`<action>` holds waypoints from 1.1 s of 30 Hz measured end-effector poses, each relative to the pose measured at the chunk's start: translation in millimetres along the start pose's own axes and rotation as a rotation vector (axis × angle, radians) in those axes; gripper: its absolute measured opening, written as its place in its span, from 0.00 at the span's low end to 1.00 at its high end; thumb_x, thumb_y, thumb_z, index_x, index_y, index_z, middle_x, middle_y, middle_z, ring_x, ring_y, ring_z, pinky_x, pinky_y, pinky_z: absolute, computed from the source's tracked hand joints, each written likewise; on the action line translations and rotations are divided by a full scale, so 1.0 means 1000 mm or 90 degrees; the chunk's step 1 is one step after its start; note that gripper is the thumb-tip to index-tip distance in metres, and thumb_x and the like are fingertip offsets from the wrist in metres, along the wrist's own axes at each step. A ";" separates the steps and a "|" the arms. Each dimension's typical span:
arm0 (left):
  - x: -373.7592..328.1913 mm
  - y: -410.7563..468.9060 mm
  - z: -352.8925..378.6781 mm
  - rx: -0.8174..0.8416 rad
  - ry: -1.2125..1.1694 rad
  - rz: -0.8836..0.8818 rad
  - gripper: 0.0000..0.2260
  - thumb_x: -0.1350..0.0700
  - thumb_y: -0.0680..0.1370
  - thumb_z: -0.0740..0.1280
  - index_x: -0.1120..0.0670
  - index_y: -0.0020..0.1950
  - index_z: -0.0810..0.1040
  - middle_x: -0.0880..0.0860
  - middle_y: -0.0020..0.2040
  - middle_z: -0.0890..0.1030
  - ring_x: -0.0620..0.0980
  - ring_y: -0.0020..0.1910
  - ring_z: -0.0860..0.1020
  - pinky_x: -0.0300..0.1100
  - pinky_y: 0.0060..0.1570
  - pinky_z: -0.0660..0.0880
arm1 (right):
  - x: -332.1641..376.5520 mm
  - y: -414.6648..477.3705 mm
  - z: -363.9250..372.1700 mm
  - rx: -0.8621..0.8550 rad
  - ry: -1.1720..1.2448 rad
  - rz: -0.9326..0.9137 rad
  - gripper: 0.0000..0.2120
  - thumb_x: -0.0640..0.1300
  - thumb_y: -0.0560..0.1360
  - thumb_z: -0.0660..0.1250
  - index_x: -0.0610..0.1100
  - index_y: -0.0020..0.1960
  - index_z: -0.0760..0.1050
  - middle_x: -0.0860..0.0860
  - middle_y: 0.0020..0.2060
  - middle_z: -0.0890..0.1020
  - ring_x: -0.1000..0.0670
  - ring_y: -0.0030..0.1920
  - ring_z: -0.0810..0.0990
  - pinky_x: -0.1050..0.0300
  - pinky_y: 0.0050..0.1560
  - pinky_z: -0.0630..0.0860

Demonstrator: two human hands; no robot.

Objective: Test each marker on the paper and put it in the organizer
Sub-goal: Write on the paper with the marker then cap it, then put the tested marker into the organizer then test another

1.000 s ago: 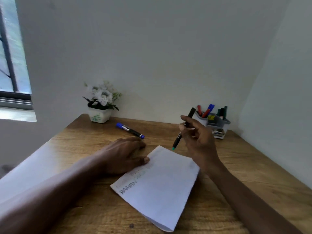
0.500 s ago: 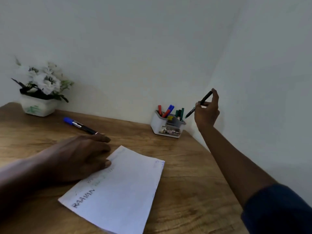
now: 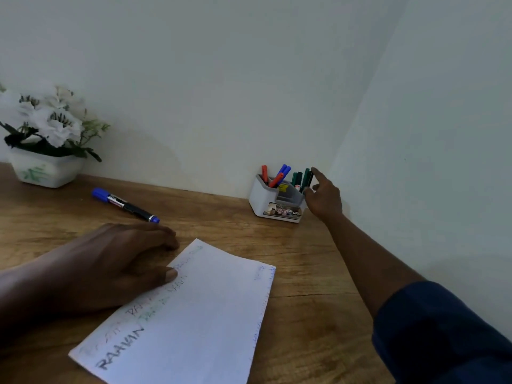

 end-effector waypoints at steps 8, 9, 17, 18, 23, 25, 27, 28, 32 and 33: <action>0.007 0.005 0.006 0.013 -0.017 -0.025 0.26 0.20 0.70 0.53 0.21 0.68 0.60 0.20 0.67 0.64 0.26 0.65 0.67 0.32 0.59 0.69 | 0.008 -0.001 -0.009 0.057 -0.001 -0.002 0.35 0.36 0.78 0.63 0.50 0.81 0.56 0.38 0.66 0.74 0.40 0.68 0.72 0.43 0.67 0.72; 0.004 0.005 0.004 0.016 -0.011 -0.021 0.27 0.19 0.70 0.52 0.22 0.68 0.60 0.23 0.69 0.65 0.26 0.65 0.67 0.33 0.62 0.69 | 0.016 -0.008 -0.019 -0.003 0.025 -0.012 0.33 0.36 0.77 0.64 0.49 0.80 0.58 0.40 0.66 0.74 0.41 0.68 0.72 0.44 0.66 0.73; -0.010 -0.016 -0.003 0.146 0.035 -0.070 0.37 0.24 0.74 0.53 0.37 0.80 0.54 0.38 0.81 0.55 0.38 0.78 0.55 0.41 0.75 0.54 | 0.150 -0.120 -0.046 -0.156 0.103 -0.456 0.20 0.37 0.74 0.65 0.45 0.65 0.74 0.47 0.60 0.77 0.46 0.62 0.74 0.53 0.64 0.72; -0.009 -0.020 -0.004 0.156 0.036 -0.084 0.38 0.25 0.74 0.53 0.39 0.81 0.52 0.39 0.81 0.53 0.39 0.78 0.54 0.41 0.75 0.52 | 0.167 -0.130 -0.035 -0.097 0.121 -0.484 0.18 0.37 0.74 0.66 0.45 0.63 0.76 0.47 0.58 0.78 0.47 0.61 0.75 0.55 0.62 0.71; -0.010 -0.025 -0.005 0.185 0.059 -0.110 0.42 0.25 0.75 0.52 0.44 0.83 0.48 0.43 0.83 0.48 0.40 0.79 0.49 0.43 0.75 0.43 | 0.243 -0.149 0.042 0.231 0.182 -0.456 0.10 0.38 0.75 0.69 0.45 0.55 0.82 0.51 0.49 0.82 0.53 0.49 0.81 0.60 0.48 0.76; -0.011 -0.024 -0.006 0.192 0.062 -0.112 0.42 0.25 0.75 0.52 0.45 0.83 0.48 0.44 0.83 0.48 0.41 0.80 0.48 0.46 0.76 0.43 | 0.267 -0.150 0.077 0.333 0.167 -0.392 0.09 0.42 0.76 0.69 0.46 0.56 0.82 0.52 0.48 0.83 0.54 0.47 0.82 0.58 0.49 0.78; -0.012 -0.024 -0.007 0.196 0.065 -0.110 0.42 0.25 0.75 0.52 0.46 0.83 0.48 0.45 0.83 0.48 0.42 0.80 0.49 0.47 0.77 0.44 | 0.288 -0.154 0.114 0.441 0.103 -0.355 0.13 0.47 0.77 0.69 0.47 0.60 0.81 0.51 0.52 0.84 0.52 0.52 0.82 0.55 0.54 0.80; -0.012 -0.024 -0.008 0.194 0.063 -0.109 0.42 0.25 0.75 0.53 0.46 0.83 0.49 0.46 0.83 0.49 0.43 0.80 0.49 0.48 0.78 0.44 | 0.297 -0.158 0.130 0.490 0.060 -0.352 0.17 0.50 0.77 0.70 0.46 0.63 0.79 0.50 0.55 0.83 0.50 0.54 0.81 0.54 0.56 0.79; -0.012 -0.023 -0.009 0.194 0.064 -0.102 0.43 0.24 0.74 0.54 0.48 0.82 0.53 0.49 0.83 0.52 0.46 0.81 0.52 0.51 0.79 0.47 | 0.319 -0.164 0.170 0.538 -0.049 -0.359 0.22 0.54 0.75 0.73 0.45 0.65 0.77 0.48 0.56 0.82 0.48 0.53 0.80 0.49 0.55 0.80; -0.012 -0.022 -0.009 0.194 0.065 -0.100 0.44 0.24 0.74 0.54 0.49 0.82 0.53 0.49 0.83 0.52 0.46 0.81 0.52 0.51 0.79 0.48 | 0.321 -0.162 0.175 0.529 -0.048 -0.353 0.21 0.52 0.74 0.74 0.45 0.64 0.78 0.48 0.55 0.82 0.48 0.53 0.80 0.50 0.54 0.80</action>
Point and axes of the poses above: each hand's wrist, its own y-axis towards the middle knuckle, its own z-axis out of the palm, x = y × z, the point moved 8 cm from there along y, towards the middle knuckle
